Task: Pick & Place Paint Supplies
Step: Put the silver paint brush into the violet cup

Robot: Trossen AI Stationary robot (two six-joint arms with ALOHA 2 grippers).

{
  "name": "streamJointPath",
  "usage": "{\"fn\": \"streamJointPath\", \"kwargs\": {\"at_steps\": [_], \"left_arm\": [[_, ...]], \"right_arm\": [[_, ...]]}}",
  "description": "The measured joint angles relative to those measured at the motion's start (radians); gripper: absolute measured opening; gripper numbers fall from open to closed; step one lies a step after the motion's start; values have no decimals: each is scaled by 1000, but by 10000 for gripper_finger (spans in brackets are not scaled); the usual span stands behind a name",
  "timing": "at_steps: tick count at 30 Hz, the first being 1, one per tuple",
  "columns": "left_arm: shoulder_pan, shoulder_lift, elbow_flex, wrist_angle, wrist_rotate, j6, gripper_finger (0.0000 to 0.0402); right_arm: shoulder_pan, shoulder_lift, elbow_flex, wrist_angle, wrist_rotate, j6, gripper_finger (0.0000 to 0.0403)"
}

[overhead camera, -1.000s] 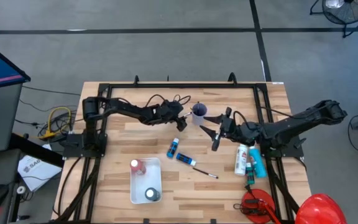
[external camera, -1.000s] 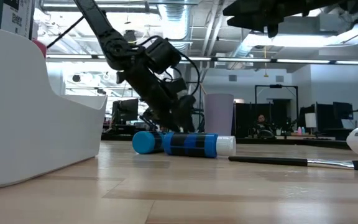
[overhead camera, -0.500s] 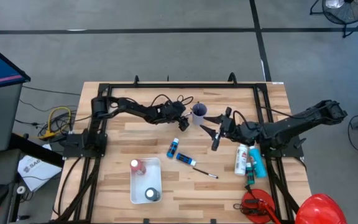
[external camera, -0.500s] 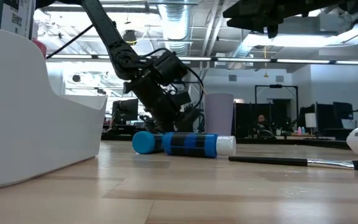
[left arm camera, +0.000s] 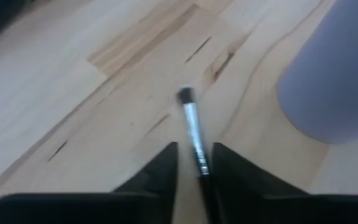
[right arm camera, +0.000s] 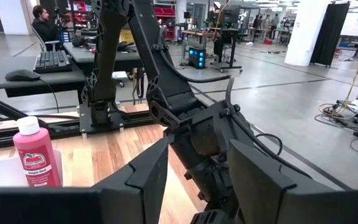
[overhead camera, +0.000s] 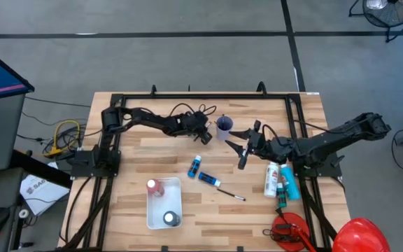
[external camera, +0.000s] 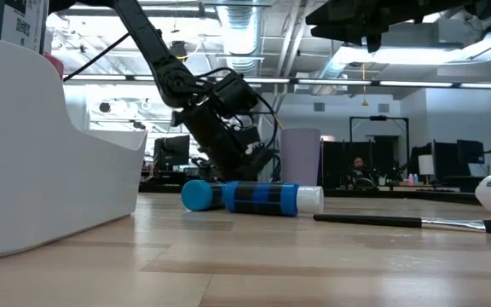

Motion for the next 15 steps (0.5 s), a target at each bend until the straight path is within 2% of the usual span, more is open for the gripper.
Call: {"fn": "streamJointPath", "kwargs": {"at_steps": [3, 4, 15], "left_arm": [[-11, -2, -14, -13, 8, -22, 22], [-16, -2, -17, -19, 11, -27, 14], [-107, -10, -42, -41, 55, -56, 9]], "right_arm": [[-11, 0, -1, 26, 0, -16, 155], [-15, 0, -1, 32, 0, -16, 154], [-26, 0, -1, -55, 0, -6, 151]]}}
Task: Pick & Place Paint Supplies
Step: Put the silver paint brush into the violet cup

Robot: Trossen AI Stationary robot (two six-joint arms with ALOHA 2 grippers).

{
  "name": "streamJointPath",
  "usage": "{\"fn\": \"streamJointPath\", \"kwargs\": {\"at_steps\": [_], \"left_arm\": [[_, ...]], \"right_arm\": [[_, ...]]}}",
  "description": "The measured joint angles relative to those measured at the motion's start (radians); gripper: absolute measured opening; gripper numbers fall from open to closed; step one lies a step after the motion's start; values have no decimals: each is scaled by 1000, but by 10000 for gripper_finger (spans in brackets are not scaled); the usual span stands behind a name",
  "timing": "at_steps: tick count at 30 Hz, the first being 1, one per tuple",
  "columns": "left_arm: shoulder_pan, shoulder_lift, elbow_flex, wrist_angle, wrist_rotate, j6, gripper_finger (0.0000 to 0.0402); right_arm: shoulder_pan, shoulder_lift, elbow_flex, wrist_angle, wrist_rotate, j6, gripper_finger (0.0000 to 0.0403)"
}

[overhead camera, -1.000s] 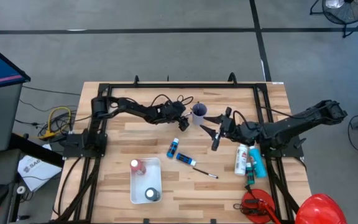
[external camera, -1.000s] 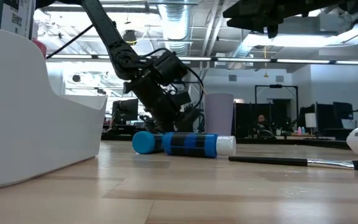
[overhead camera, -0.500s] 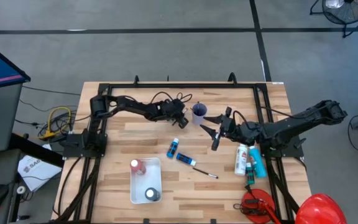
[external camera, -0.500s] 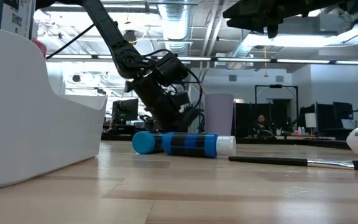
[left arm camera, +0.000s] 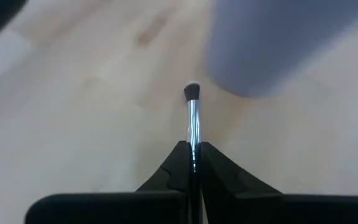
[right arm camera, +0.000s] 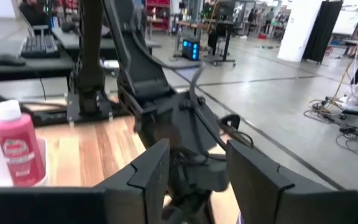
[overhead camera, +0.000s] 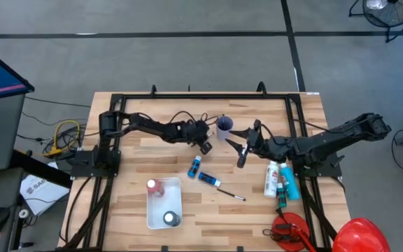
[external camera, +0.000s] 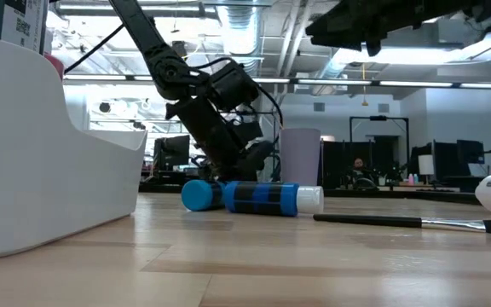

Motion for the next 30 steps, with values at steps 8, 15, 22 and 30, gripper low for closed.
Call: {"fn": "streamJointPath", "kwargs": {"at_steps": [8, 15, 22, 30], "left_arm": [[-62, -8, 0, -15, 102, -5, 8], [-105, -44, 1, -106, 203, -3, 7], [-148, -82, -19, -151, 223, -7, 7], [-152, -117, -99, -96, 253, -1, 6]], "right_arm": [[25, 17, 0, -169, -12, 137, 144], [67, 95, 0, -212, -78, 148, 138], [81, 180, 0, -202, -79, 167, 137], [81, 257, 0, -198, -82, 175, 137]]}}
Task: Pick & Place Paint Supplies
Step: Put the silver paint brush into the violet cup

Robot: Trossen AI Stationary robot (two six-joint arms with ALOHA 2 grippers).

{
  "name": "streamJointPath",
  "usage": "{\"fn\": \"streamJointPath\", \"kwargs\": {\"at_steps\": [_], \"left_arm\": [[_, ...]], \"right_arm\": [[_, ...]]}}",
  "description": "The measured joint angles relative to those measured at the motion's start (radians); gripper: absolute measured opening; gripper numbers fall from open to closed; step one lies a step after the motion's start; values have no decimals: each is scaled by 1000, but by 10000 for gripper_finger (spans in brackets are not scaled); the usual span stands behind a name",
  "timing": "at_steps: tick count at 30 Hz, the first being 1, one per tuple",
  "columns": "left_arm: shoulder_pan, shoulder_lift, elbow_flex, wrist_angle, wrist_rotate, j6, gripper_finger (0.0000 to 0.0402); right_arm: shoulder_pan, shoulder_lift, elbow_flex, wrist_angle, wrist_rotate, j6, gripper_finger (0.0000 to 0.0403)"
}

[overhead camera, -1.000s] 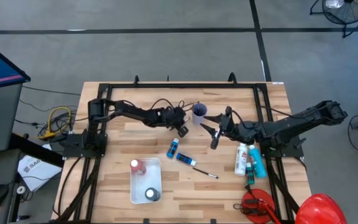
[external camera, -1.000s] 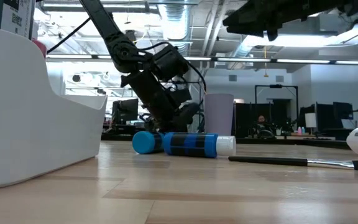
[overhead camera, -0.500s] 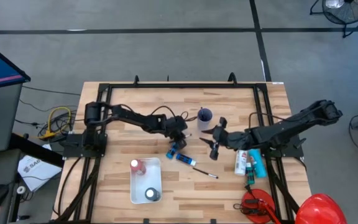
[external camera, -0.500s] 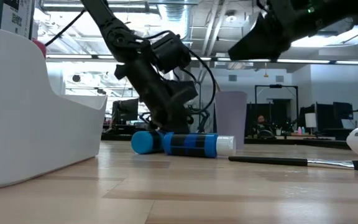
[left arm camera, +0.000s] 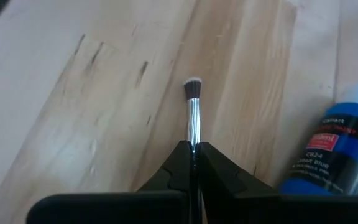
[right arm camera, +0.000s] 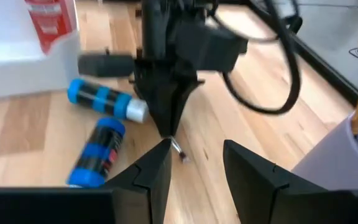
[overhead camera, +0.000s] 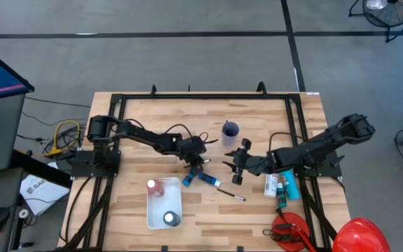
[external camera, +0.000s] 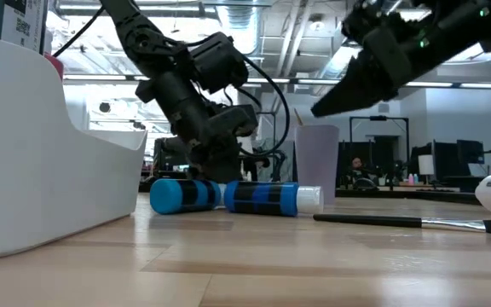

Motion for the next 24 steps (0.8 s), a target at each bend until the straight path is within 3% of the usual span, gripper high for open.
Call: {"fn": "streamJointPath", "kwargs": {"at_steps": [11, 24], "left_arm": [[14, 3, -23, 76, 100, 69, 6], [31, 11, -30, 176, 178, 139, 6]], "right_arm": [[-17, 232, 1, 59, 0, -8, 133], [-16, 366, 110, 75, -61, -80, 132]]}}
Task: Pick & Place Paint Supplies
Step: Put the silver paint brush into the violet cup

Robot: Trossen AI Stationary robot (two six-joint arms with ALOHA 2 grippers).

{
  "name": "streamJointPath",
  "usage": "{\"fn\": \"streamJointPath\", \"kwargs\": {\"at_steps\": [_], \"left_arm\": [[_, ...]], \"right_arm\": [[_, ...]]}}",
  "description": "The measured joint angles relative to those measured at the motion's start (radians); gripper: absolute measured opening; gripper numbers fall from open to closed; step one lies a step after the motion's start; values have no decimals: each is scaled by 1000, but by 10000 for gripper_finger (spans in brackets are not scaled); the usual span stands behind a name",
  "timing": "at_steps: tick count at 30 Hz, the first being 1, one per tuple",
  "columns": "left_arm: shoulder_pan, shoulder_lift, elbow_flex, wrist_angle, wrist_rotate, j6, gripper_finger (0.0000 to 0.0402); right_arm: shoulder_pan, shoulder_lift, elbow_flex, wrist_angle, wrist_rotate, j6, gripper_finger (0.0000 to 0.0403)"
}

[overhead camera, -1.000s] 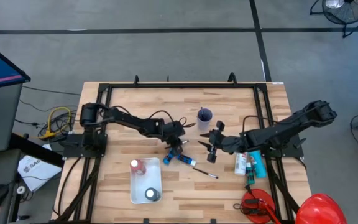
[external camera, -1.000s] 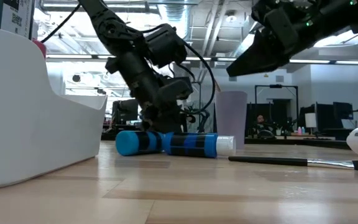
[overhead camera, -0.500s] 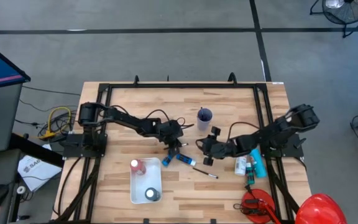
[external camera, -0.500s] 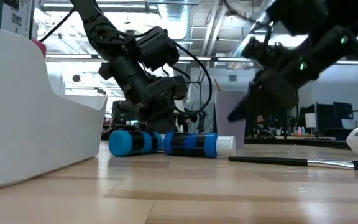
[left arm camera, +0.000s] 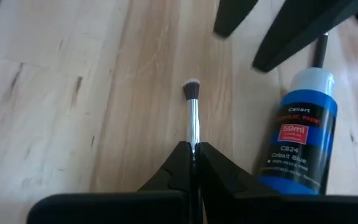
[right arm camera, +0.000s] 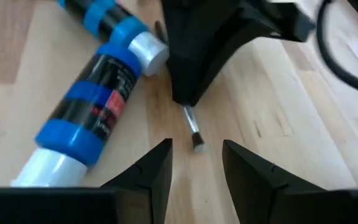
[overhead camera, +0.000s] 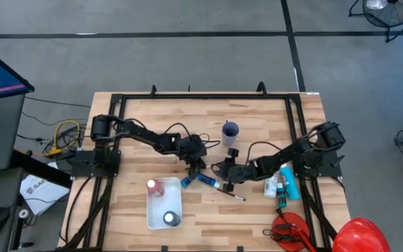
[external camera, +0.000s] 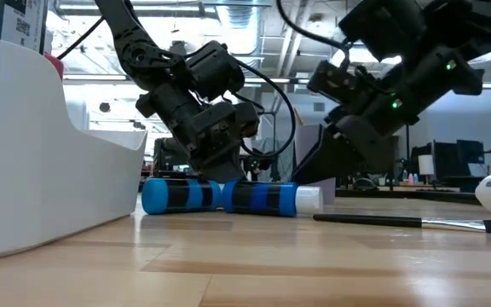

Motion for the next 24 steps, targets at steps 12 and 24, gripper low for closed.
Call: {"fn": "streamJointPath", "kwargs": {"at_steps": [12, 24], "left_arm": [[11, 2, 1, 34, 47, 31, 6], [10, 4, 1, 71, 48, 33, 6]], "right_arm": [[-27, 87, 53, -14, -1, -34, 135], [-53, 95, 61, -9, -109, -33, 132]]}}
